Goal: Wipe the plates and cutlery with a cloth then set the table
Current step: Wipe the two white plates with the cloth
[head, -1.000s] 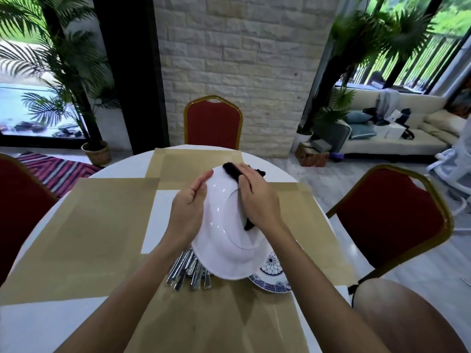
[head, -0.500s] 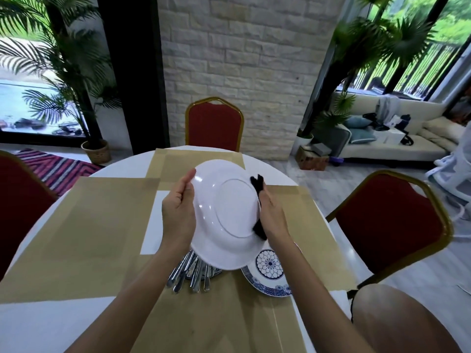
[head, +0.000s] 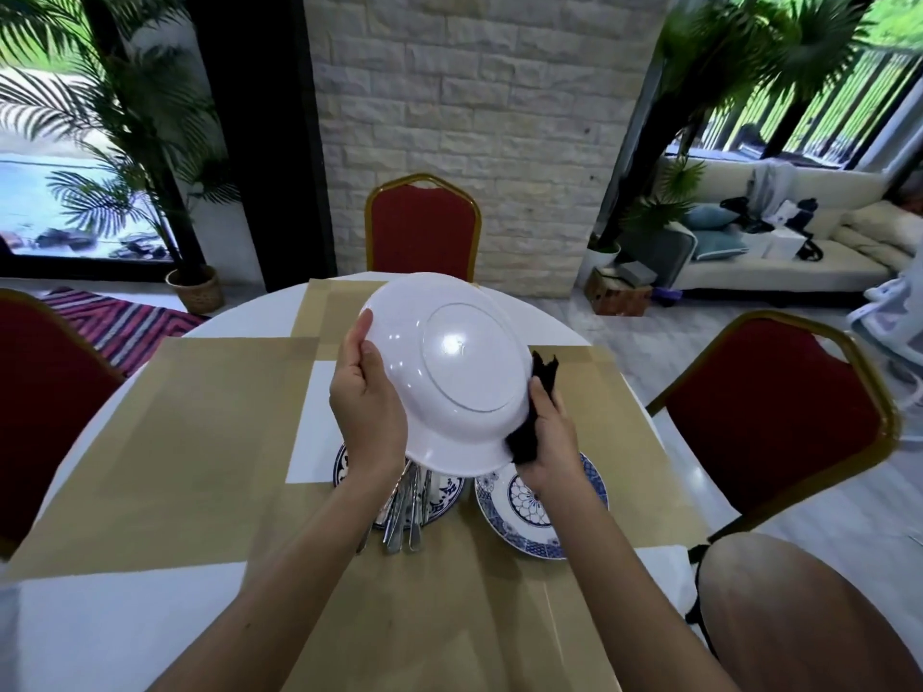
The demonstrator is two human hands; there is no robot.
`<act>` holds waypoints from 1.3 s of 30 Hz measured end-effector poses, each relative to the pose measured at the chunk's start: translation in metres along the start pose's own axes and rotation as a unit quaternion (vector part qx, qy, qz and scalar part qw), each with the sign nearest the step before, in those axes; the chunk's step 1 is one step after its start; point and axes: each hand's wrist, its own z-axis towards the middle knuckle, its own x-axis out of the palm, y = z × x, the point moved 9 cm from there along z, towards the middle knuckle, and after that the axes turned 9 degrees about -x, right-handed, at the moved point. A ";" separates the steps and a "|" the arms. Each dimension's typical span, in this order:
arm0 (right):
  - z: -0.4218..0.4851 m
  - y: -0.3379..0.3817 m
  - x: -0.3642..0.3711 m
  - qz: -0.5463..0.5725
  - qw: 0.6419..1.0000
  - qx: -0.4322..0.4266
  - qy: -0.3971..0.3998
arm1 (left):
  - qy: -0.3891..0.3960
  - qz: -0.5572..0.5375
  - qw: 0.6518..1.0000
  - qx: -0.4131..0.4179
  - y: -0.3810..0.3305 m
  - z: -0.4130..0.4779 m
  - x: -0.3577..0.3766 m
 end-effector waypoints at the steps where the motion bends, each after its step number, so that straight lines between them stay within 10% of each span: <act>1: 0.001 -0.001 0.002 0.044 0.998 0.031 0.018 | 0.004 0.010 1.000 -0.004 -0.001 0.003 0.001; 13: 0.024 0.071 0.044 -0.204 0.929 0.064 0.302 | 0.357 0.139 0.904 -0.188 0.013 0.019 0.044; 20: 0.028 0.088 0.057 -0.424 0.860 -0.213 0.189 | 0.215 0.013 0.966 -0.145 0.017 0.033 0.027; 26: -0.043 0.023 0.038 -0.483 0.843 -0.234 0.025 | 0.069 -0.029 0.994 -0.082 0.018 0.041 0.008; 33: -0.119 -0.006 0.075 -0.563 0.649 -0.475 0.189 | 0.029 -0.041 0.992 -0.118 0.041 0.035 0.001; 37: -0.072 0.014 0.041 -0.514 0.754 -0.386 0.133 | -0.001 -0.075 0.989 -0.127 0.038 0.041 -0.016; 39: -0.075 0.019 0.044 -0.516 0.752 -0.388 0.134 | -0.006 -0.088 0.987 -0.132 0.034 0.041 -0.017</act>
